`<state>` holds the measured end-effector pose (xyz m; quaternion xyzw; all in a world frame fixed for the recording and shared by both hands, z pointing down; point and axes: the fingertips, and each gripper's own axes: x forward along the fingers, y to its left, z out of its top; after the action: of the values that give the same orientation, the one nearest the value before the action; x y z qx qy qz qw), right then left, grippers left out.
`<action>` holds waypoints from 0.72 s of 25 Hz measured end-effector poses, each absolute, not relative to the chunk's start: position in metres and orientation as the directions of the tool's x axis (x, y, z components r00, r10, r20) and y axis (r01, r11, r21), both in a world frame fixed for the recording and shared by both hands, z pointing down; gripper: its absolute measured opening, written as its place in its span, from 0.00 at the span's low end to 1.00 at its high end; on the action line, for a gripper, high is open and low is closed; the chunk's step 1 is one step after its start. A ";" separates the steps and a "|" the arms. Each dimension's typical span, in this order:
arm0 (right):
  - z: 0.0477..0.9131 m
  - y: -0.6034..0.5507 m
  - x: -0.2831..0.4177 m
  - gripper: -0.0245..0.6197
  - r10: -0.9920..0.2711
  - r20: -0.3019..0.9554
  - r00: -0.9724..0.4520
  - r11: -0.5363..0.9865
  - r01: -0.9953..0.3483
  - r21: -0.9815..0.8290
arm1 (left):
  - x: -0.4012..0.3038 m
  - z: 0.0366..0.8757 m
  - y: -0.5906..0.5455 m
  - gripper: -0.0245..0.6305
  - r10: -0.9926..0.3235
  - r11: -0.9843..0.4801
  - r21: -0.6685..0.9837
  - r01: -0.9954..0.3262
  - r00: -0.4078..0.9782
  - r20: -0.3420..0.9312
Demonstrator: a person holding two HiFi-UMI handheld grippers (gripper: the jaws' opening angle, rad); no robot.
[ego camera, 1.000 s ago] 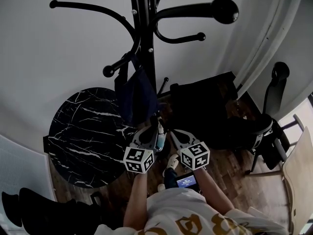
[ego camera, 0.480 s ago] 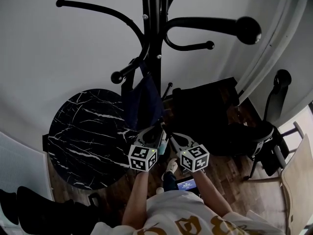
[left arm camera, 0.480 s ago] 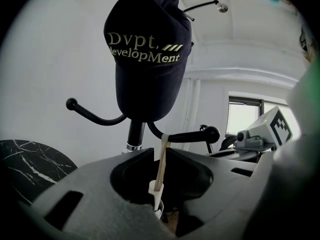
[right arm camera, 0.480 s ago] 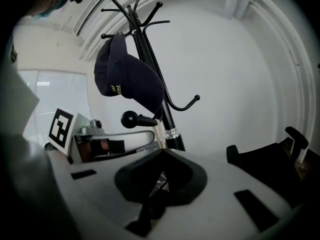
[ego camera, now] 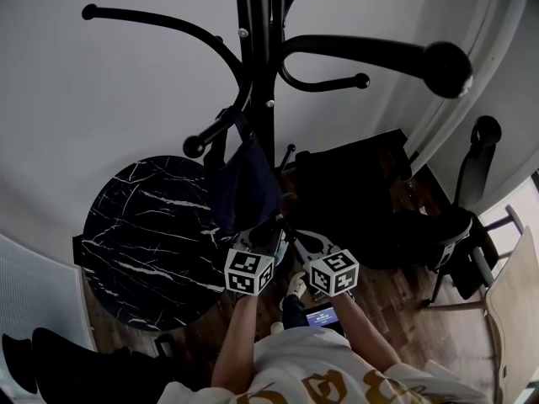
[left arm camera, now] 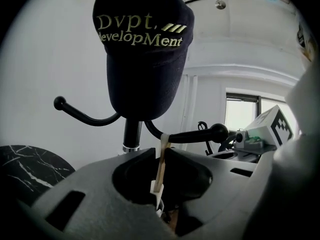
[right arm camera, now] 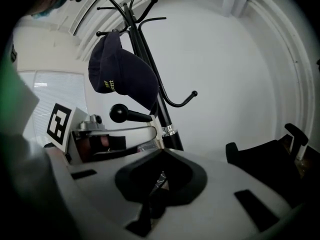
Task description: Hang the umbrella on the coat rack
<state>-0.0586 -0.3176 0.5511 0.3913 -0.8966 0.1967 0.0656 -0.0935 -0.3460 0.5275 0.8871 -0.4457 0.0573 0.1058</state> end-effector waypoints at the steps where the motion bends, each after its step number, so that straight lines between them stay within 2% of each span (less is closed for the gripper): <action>1: 0.551 -0.319 -0.058 0.06 -0.676 0.270 -0.686 0.615 -0.727 -0.305 | -0.095 0.528 -0.347 0.13 -0.781 -0.580 0.122 -0.806 0.592 0.200; 7: 0.557 -0.319 -0.062 0.06 -0.670 0.270 -0.691 0.607 -0.720 -0.336 | -0.093 0.529 -0.348 0.07 -0.760 -0.608 0.108 -0.787 0.616 0.208; 18: 0.557 -0.327 -0.080 0.06 -0.655 0.274 -0.704 0.635 -0.709 -0.305 | -0.099 0.528 -0.343 0.07 -0.734 -0.625 0.153 -0.766 0.643 0.220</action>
<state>-0.0798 -0.3267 0.5566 0.3784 -0.9017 0.1978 0.0687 -0.0994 -0.3431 0.5278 0.8987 -0.4171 0.0682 0.1167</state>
